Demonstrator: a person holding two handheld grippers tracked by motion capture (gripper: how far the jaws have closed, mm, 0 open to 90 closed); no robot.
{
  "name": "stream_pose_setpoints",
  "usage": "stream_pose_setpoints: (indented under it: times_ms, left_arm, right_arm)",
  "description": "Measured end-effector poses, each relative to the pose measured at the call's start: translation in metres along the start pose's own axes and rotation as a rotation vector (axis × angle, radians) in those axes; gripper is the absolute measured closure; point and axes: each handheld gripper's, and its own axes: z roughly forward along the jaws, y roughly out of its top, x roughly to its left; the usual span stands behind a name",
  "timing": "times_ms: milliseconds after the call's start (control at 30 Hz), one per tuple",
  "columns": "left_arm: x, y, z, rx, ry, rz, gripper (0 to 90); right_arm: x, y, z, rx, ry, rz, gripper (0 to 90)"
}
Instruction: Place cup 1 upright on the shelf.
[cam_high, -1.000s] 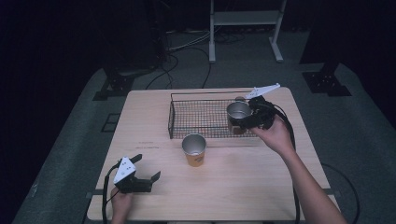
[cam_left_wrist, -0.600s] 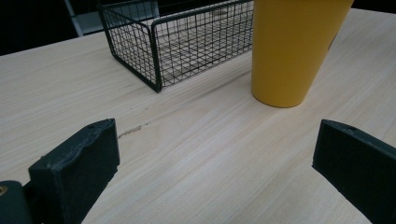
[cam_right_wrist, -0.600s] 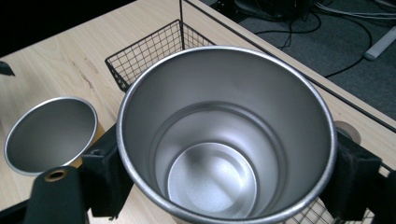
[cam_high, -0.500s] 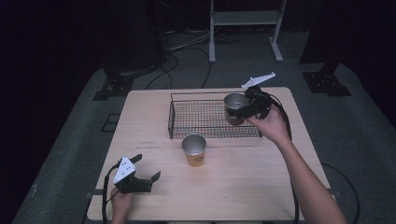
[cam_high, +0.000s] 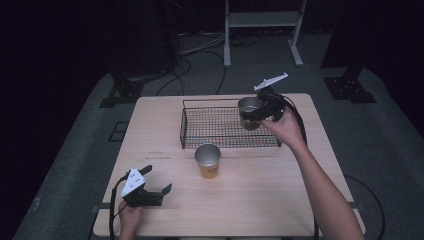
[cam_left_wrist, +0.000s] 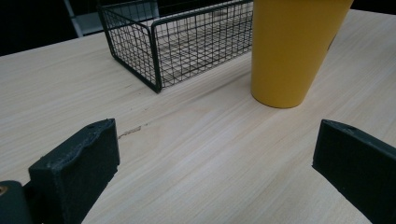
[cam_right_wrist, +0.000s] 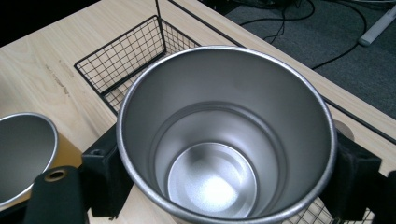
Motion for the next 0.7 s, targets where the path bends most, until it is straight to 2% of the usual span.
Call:
stream_pose_setpoints:
  times_ms: [200,433,700]
  left_arm:
    - [0.0,0.0,0.0,-0.003,-0.001,-0.003,0.0]
    - [0.0,0.0,0.0,-0.002,-0.002,-0.005,0.0]
    - [0.0,0.0,0.0,-0.002,-0.003,-0.006,0.0]
  right_arm:
    - [-0.003,0.006,0.006,0.003,-0.005,0.007,17.4]
    - [-0.013,0.014,0.013,0.01,-0.012,0.036,17.4]
    - [-0.018,0.011,0.03,0.02,-0.018,0.064,17.4]
